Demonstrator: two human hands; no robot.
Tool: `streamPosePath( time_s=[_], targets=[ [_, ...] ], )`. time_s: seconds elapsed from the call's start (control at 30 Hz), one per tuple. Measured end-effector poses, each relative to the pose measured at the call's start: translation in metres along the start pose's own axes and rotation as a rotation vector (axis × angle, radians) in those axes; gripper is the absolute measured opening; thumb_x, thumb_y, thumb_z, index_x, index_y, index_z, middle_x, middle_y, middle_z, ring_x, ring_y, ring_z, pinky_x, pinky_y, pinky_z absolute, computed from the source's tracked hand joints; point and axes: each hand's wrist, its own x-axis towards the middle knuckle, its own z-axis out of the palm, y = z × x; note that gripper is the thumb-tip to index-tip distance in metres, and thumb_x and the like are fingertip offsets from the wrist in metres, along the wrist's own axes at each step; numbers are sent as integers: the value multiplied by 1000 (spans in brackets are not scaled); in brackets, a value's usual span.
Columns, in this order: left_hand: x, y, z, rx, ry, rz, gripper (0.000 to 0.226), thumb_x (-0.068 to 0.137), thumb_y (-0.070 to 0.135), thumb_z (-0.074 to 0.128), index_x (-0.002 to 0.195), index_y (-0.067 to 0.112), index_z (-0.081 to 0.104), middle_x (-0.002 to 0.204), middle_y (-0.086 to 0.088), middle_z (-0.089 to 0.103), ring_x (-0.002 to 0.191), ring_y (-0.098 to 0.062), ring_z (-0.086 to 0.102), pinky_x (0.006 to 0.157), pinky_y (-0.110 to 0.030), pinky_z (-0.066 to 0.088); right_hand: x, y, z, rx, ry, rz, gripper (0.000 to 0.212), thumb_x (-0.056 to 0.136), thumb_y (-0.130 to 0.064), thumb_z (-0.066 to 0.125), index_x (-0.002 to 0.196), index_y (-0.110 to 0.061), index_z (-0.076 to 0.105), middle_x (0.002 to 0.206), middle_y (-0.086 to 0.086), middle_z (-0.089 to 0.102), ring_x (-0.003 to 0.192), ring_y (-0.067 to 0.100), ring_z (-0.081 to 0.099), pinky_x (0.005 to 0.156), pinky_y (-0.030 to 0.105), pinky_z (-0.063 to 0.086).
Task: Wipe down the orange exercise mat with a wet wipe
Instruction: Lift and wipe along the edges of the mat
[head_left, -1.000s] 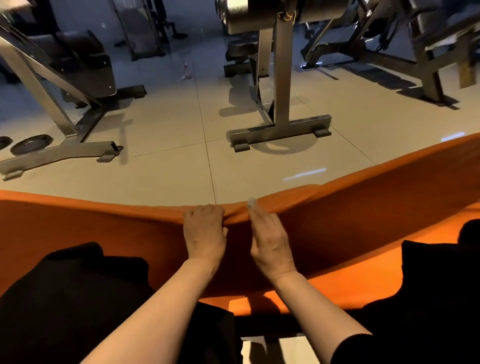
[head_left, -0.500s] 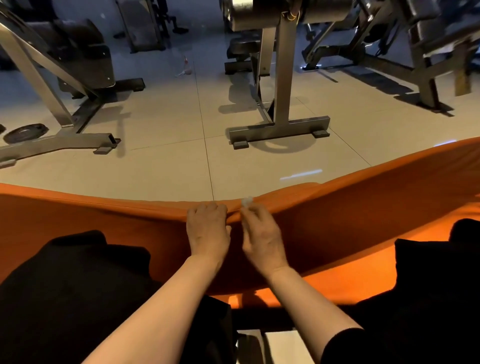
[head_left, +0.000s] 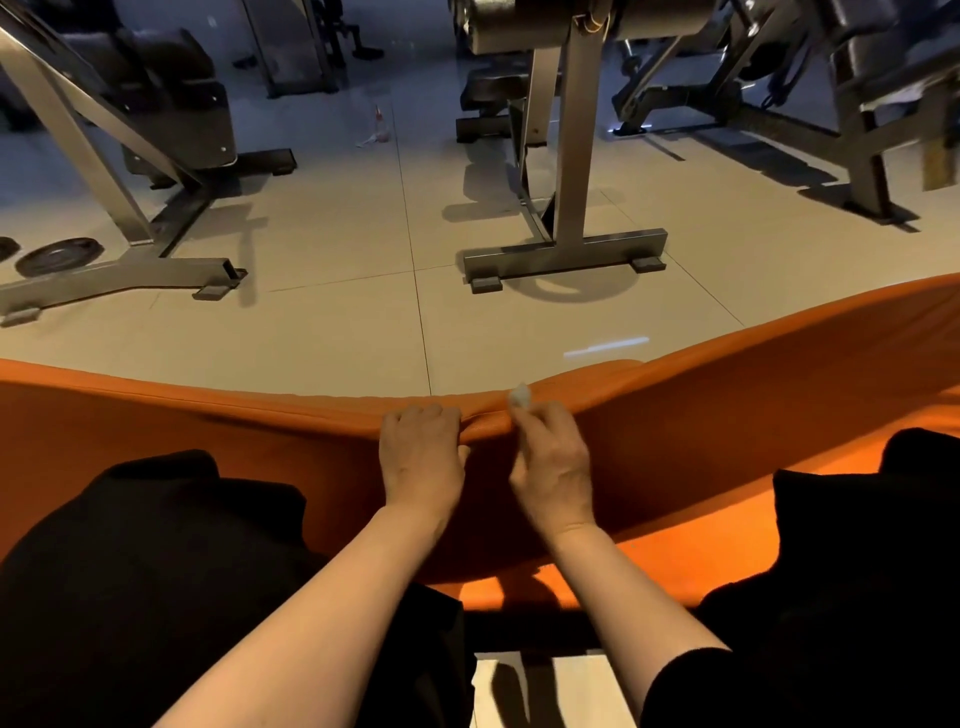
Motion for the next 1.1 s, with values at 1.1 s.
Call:
streamPosePath(
  time_s=[1.1],
  targets=[
    [6, -70, -10, 230, 79, -27, 52, 94, 33, 53, 142, 28, 36, 147, 5, 41, 143, -17, 24, 117, -42, 8, 25, 20, 15, -233, -78, -212, 27, 58, 18, 74, 76, -1, 65, 83, 17, 65, 68, 31, 58, 79, 30, 42]
  ],
)
